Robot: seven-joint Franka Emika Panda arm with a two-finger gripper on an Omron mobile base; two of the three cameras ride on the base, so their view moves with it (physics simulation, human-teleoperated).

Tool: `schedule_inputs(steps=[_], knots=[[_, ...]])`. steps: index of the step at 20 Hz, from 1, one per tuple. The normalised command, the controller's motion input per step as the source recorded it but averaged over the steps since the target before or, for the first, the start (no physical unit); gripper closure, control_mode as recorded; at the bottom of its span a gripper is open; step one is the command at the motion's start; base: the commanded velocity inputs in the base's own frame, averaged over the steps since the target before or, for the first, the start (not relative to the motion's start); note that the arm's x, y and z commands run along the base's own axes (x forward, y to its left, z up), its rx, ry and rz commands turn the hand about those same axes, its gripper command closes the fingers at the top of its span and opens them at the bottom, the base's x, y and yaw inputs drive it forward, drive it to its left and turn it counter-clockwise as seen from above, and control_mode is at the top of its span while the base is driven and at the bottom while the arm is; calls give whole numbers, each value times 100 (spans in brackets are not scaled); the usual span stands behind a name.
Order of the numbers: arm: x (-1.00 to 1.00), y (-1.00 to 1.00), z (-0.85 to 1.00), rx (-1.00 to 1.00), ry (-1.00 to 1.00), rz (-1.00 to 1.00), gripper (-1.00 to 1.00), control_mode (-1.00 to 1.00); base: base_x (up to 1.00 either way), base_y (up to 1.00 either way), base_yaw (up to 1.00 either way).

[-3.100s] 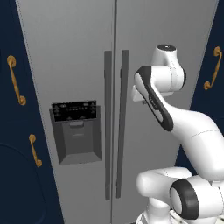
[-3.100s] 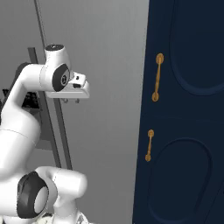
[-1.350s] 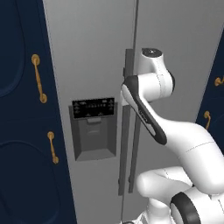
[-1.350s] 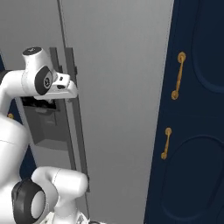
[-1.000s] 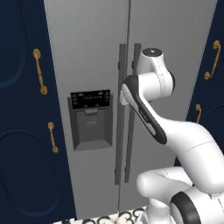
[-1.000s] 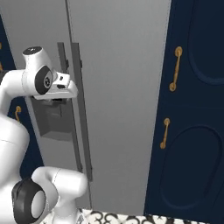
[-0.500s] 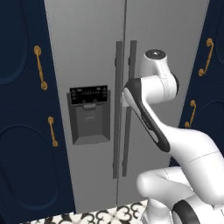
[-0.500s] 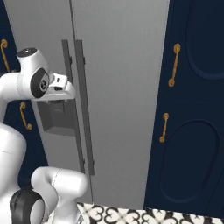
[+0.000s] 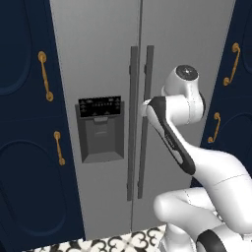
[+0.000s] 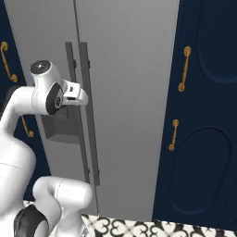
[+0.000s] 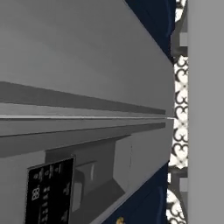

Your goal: Grab a lemon wedge from the fridge and one ice cube from the ice bowl, and put them in the glass of lemonade.

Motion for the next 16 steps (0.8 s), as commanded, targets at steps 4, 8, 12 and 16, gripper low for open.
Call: schedule_inputs(steps=[4, 8, 12, 16], knots=[[100, -3, -7, 15, -4, 6, -100, -100, 0, 0, 0], [78, -15, -2, 0, 0, 2, -100, -100, 0, 0, 0], [53, -9, -14, 0, -1, 2, -100, -100, 0, 0, 0], [65, 0, -30, -3, -5, 0, -100, -100, 0, 0, 0]])
